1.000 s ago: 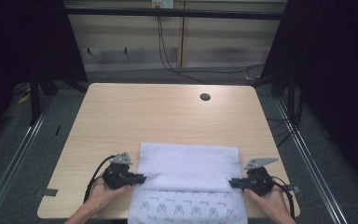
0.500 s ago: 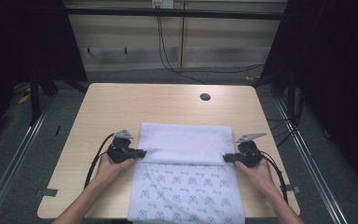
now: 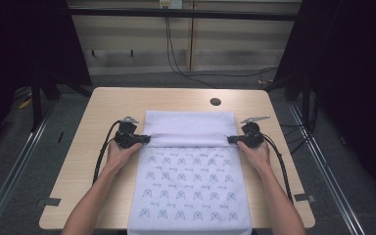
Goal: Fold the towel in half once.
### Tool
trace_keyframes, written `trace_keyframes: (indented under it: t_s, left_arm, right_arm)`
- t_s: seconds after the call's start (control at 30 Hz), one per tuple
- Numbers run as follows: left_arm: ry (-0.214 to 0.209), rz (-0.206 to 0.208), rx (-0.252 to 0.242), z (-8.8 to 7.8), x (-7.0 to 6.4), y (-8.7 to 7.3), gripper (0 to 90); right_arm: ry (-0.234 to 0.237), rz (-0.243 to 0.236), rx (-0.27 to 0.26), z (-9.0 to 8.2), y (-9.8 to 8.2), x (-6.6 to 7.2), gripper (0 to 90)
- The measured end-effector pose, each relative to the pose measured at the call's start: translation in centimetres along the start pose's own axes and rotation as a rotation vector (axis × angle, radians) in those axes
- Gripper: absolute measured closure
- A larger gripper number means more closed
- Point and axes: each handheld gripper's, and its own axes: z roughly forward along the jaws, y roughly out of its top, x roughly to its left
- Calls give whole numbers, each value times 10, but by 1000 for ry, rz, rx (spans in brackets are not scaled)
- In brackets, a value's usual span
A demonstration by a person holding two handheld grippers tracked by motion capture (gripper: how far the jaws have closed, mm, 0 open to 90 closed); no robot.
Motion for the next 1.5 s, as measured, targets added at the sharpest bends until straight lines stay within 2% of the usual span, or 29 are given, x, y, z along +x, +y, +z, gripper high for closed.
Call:
trace_keyframes:
  t_s: [0.07,0.17,0.2,0.27,0.37,0.43,0.47,0.5,0.57,0.63,0.67,0.7,0.73,0.77,0.83,0.87,0.9,0.93,0.97,1.0,1.1,1.13,1.23,1.27,1.3,1.33,1.43,1.47,1.5]
  left_arm:
    - [6,-30,-22,5,7,4,875]
    - [28,-40,-26,8,9,7,876]
    - [67,-35,-27,11,12,12,876]
    - [71,-62,-39,15,16,16,877]
    - [78,-54,-27,15,16,19,877]
    - [76,-49,-28,14,15,18,878]
    - [55,6,-19,6,14,18,878]
    - [55,6,-19,6,14,18,878]
    - [41,12,-78,-12,11,21,877]
    - [33,13,-90,-17,10,23,877]
    - [22,34,-130,-31,3,30,877]
    - [22,34,-130,-31,3,30,877]
    - [13,52,-172,-48,-5,36,877]
    - [11,59,-196,-57,-9,38,877]
    - [-8,72,-204,-64,-11,41,877]
    - [-12,92,-206,-71,-15,43,877]
    - [-18,109,-209,-78,-18,44,877]
    - [-59,129,-221,-92,-24,44,877]
    - [-59,129,-221,-92,-24,44,877]
    - [-96,138,-237,-104,-31,44,877]
    - [-111,159,-253,-117,-37,44,877]
    - [-125,169,-275,-130,-45,45,877]
    - [-134,186,-284,-143,-51,50,877]
    - [-131,205,-320,-158,-56,55,877]
    - [-131,205,-320,-158,-56,55,877]
    - [-112,224,-347,-171,-62,61,877]
    - [-101,244,-354,-179,-66,63,877]
    - [-99,242,-358,-183,-67,60,877]
    - [-99,242,-358,-183,-67,60,877]
  right_arm:
    - [-39,13,-7,8,9,-3,880]
    - [-66,40,-18,13,15,-5,879]
    - [-87,64,-44,20,19,-5,880]
    - [-111,65,-40,25,24,-3,880]
    - [-143,21,-20,26,30,1,881]
    - [-123,17,-34,22,31,-1,882]
    - [-101,22,-63,19,32,-3,882]
    - [-76,29,-84,14,33,-4,882]
    - [-47,13,-117,2,39,-5,881]
    - [-31,13,-139,-4,42,-4,881]
    - [-26,-15,-173,-16,49,1,881]
    - [-26,-15,-173,-16,49,1,881]
    - [-22,-48,-216,-34,56,7,881]
    - [-10,-53,-229,-41,58,9,881]
    - [7,-66,-245,-50,60,11,881]
    - [50,-74,-267,-67,62,16,879]
    - [50,-74,-267,-67,62,16,879]
    - [60,-102,-285,-84,61,23,879]
    - [60,-102,-285,-84,61,23,879]
    - [72,-127,-298,-99,61,31,879]
    - [78,-146,-296,-111,61,36,879]
    - [78,-164,-298,-121,62,41,879]
    - [80,-193,-329,-138,67,51,879]
    - [79,-203,-333,-145,70,54,879]
    - [79,-203,-333,-145,70,54,879]
    - [91,-227,-359,-160,75,62,879]
    - [100,-256,-374,-173,77,71,880]
    - [100,-285,-357,-179,73,78,880]
    - [100,-285,-357,-179,73,78,880]
